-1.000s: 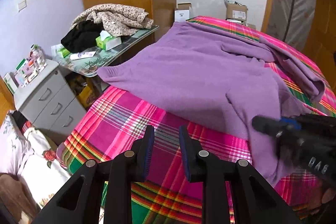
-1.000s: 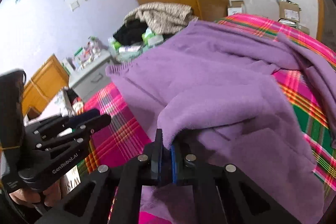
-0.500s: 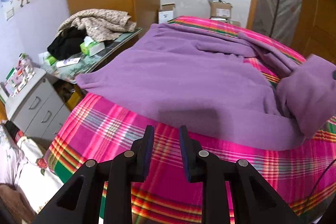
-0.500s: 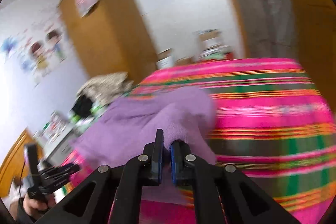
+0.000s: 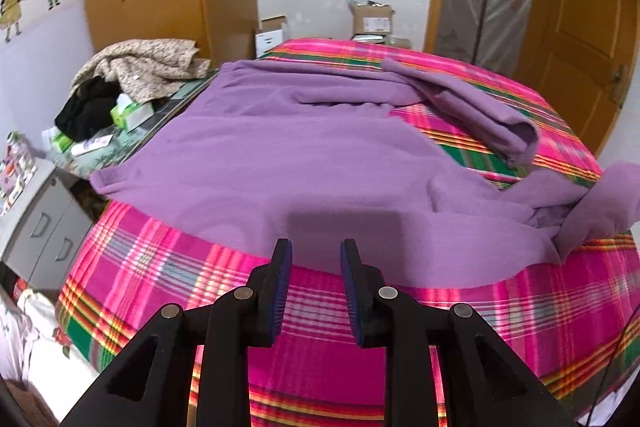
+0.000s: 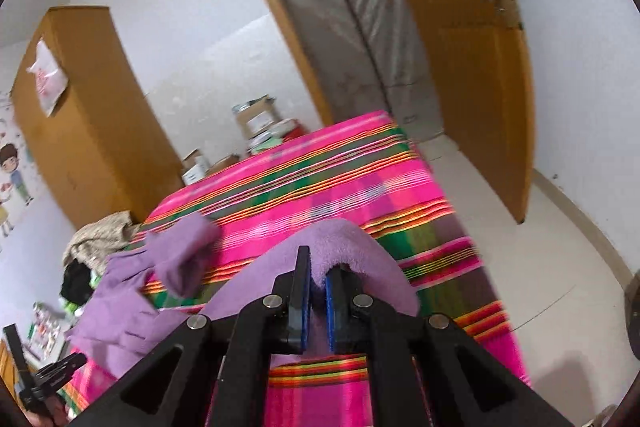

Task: Fold clothes

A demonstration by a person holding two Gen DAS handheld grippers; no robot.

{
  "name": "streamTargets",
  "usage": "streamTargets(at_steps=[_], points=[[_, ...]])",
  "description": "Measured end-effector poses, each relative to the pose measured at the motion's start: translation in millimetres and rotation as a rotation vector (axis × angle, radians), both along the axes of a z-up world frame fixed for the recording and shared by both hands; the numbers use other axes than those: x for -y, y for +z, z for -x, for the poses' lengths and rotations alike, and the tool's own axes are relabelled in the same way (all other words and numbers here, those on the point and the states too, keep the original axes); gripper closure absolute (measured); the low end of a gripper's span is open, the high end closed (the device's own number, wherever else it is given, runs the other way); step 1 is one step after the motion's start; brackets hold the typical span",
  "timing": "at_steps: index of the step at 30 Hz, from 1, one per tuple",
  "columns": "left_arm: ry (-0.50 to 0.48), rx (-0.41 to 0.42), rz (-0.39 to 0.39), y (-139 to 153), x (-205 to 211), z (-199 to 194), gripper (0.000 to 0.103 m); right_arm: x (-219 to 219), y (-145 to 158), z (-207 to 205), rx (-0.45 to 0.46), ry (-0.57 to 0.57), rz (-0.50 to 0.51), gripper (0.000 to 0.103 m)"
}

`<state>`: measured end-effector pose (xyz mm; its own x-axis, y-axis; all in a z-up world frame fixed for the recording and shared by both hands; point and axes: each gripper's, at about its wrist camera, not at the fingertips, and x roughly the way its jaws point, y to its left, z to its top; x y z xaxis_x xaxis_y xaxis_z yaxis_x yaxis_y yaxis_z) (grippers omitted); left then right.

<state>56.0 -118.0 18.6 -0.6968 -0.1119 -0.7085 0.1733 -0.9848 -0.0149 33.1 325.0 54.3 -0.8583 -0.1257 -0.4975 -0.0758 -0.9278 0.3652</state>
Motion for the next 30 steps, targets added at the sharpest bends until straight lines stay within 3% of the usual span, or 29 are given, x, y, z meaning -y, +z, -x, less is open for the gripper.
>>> streamTargets(at_steps=[5, 13, 20, 24, 30], points=[[-0.018, -0.004, -0.007, 1, -9, 3, 0.077, -17, 1, 8, -0.009, -0.053, -0.007, 0.097], [-0.037, -0.001, -0.017, -1, -13, 11, 0.077, -32, -22, 7, 0.093, -0.086, -0.021, 0.092], [-0.073, 0.000, -0.025, -2, -20, 26, 0.077, -34, -7, -20, 0.009, -0.149, -0.061, 0.086], [-0.106, 0.000, -0.034, -2, -27, 36, 0.077, -36, 3, -29, -0.034, -0.214, -0.094, 0.070], [-0.151, 0.022, -0.057, -9, -36, 50, 0.077, -8, 2, -10, -0.010, -0.017, -0.097, 0.068]])
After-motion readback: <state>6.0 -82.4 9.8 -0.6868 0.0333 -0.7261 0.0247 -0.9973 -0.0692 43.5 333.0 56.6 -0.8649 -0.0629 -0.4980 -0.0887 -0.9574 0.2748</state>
